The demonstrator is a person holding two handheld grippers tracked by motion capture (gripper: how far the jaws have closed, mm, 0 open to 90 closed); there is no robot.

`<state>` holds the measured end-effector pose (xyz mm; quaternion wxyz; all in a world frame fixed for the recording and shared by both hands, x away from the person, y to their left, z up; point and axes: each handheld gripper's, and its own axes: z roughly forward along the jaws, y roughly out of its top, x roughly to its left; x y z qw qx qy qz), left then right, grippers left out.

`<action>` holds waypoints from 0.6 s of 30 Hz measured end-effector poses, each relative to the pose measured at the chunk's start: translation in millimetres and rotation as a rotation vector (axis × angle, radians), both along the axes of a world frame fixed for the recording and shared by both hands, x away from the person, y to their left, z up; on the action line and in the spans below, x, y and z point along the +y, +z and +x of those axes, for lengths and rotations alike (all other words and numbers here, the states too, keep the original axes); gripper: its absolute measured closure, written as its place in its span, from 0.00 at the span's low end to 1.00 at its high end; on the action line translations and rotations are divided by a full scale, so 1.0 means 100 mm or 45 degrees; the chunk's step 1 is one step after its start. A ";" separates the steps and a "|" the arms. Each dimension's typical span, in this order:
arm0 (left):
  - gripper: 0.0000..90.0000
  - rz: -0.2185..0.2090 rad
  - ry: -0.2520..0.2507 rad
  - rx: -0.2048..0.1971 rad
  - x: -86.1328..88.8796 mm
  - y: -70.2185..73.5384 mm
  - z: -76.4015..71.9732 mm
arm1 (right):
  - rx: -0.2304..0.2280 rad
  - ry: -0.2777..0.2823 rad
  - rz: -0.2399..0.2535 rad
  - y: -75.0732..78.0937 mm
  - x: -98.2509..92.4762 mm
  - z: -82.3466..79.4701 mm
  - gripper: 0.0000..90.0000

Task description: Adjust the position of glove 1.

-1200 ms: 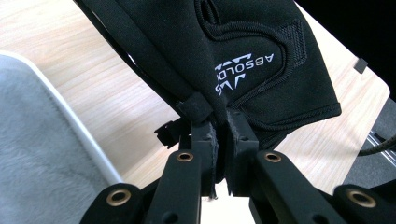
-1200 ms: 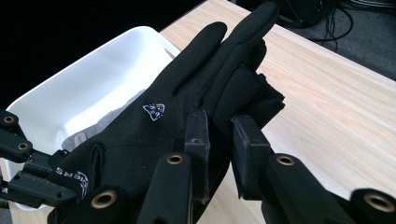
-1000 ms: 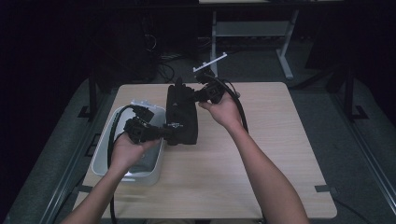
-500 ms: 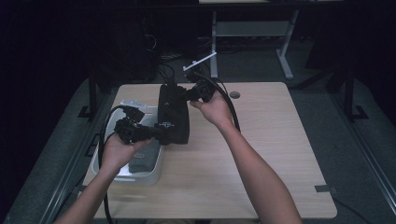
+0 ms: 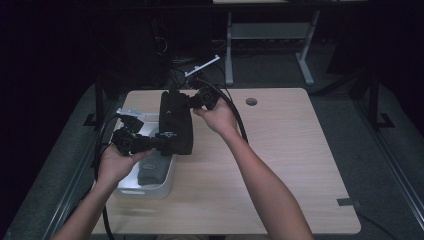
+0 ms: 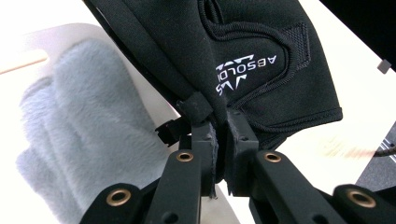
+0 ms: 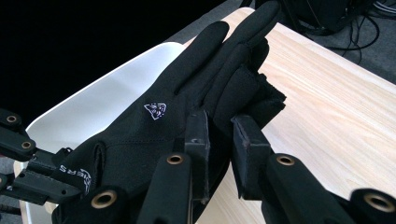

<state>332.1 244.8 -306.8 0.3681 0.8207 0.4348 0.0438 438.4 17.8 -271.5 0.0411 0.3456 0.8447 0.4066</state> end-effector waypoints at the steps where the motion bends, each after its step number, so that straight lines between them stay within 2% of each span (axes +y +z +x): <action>1: 0.94 0.000 0.001 0.000 0.02 0.00 0.00 | 0.002 0.003 -0.003 -0.01 0.02 0.00 0.86; 3: 0.94 -0.007 0.014 0.004 0.05 -0.02 -0.01 | 0.008 0.006 -0.005 -0.02 0.07 0.01 0.86; 18: 0.94 0.032 0.063 0.028 0.35 -0.12 -0.05 | 0.034 0.034 0.011 -0.16 0.38 0.02 0.86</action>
